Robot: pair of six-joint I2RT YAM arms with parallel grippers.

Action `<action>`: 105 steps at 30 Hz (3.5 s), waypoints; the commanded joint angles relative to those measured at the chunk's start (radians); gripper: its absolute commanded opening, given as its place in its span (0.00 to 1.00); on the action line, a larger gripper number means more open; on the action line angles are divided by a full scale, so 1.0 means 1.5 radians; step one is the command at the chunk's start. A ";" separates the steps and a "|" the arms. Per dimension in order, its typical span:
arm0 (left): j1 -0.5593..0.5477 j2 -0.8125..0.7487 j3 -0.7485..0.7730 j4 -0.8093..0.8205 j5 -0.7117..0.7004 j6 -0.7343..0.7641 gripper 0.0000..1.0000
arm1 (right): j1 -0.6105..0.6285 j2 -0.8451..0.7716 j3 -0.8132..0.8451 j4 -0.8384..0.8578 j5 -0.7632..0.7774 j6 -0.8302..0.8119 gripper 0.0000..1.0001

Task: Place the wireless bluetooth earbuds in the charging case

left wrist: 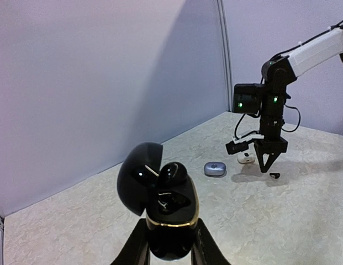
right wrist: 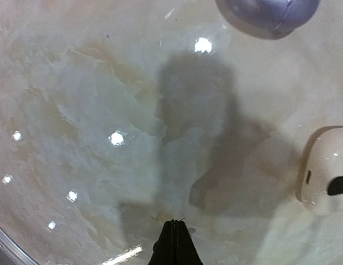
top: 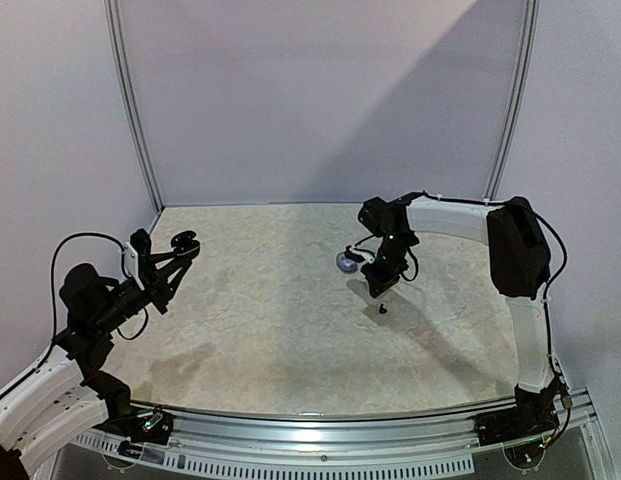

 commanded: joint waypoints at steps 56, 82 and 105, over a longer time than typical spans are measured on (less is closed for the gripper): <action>0.009 0.001 -0.013 -0.012 0.013 0.011 0.00 | 0.046 -0.074 -0.132 0.043 0.040 0.103 0.00; 0.009 0.005 -0.013 -0.009 0.016 0.008 0.00 | 0.023 -0.099 -0.201 0.089 -0.001 0.247 0.25; 0.009 0.001 -0.013 -0.010 0.016 0.009 0.00 | 0.030 -0.070 -0.204 0.089 -0.024 0.263 0.23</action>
